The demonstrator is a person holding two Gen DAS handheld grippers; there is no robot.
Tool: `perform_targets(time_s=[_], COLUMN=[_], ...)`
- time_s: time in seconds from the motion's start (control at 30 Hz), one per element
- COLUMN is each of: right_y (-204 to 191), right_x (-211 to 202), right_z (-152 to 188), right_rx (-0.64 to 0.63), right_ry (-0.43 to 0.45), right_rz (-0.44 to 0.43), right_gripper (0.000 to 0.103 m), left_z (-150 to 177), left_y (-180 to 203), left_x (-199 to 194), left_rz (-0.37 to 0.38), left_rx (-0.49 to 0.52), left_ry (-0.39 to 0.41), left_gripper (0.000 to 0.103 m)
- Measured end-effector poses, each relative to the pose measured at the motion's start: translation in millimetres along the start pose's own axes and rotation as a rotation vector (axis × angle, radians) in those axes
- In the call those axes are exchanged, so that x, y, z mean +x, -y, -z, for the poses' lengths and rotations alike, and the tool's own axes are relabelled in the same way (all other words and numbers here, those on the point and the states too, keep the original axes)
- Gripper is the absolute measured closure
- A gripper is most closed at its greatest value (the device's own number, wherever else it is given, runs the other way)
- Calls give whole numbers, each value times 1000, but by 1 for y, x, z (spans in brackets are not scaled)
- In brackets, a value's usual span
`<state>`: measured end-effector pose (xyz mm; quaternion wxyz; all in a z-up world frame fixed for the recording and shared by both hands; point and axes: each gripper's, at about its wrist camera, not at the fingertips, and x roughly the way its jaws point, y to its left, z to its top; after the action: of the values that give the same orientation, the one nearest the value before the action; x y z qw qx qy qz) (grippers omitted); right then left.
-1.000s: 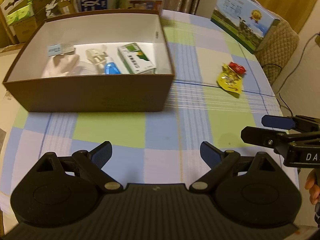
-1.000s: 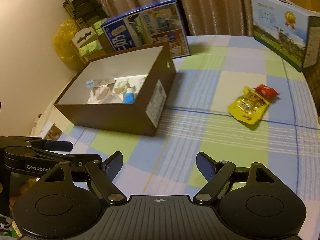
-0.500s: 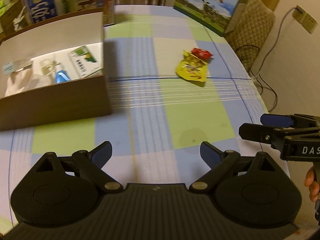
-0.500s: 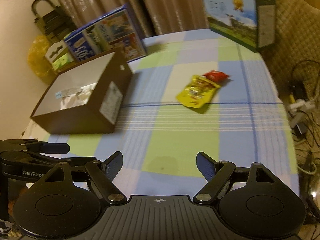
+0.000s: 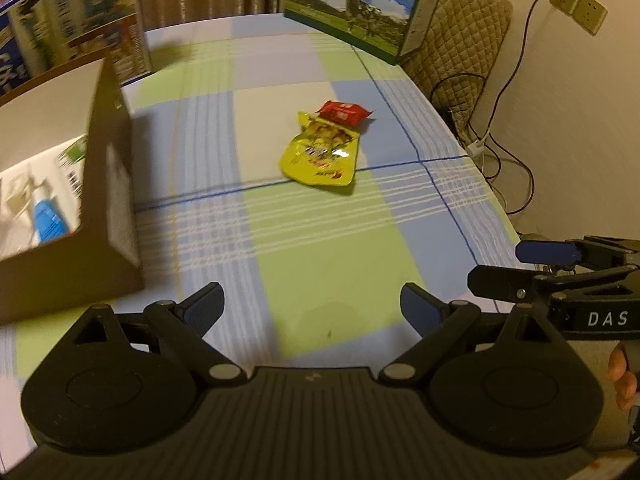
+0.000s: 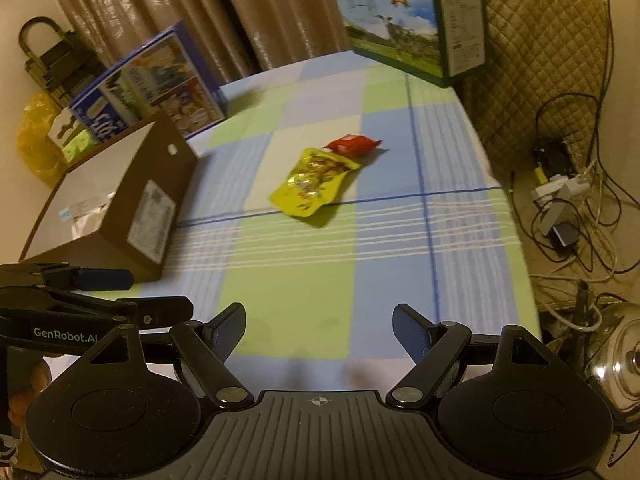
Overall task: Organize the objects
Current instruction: 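Withdraw both tools from the box toward the yellow and red packets, then grasp the yellow snack packet with the left tool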
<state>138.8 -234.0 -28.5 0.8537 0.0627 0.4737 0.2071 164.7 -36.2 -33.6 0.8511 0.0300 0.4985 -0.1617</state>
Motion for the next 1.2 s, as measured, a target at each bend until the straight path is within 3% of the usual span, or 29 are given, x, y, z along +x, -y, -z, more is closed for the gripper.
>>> perform_targets(time_s=[0.5, 0.7, 1.07, 1.2], right_y=[52, 67, 86, 90], right_x=[45, 66, 88, 94], right_z=[-48, -68, -86, -91], right_rx=[31, 57, 81, 84], right_ry=[24, 22, 10, 4], right_rz=[108, 129, 141, 143], right_gripper=[25, 25, 25, 25], left_z=[-71, -94, -123, -125], left_y=[17, 25, 19, 19], left_x=[84, 121, 170, 180], left_rz=[38, 10, -10, -6], left_rx=[95, 146, 179, 189], left_ry=[18, 12, 3, -15], left_gripper=[10, 10, 11, 18])
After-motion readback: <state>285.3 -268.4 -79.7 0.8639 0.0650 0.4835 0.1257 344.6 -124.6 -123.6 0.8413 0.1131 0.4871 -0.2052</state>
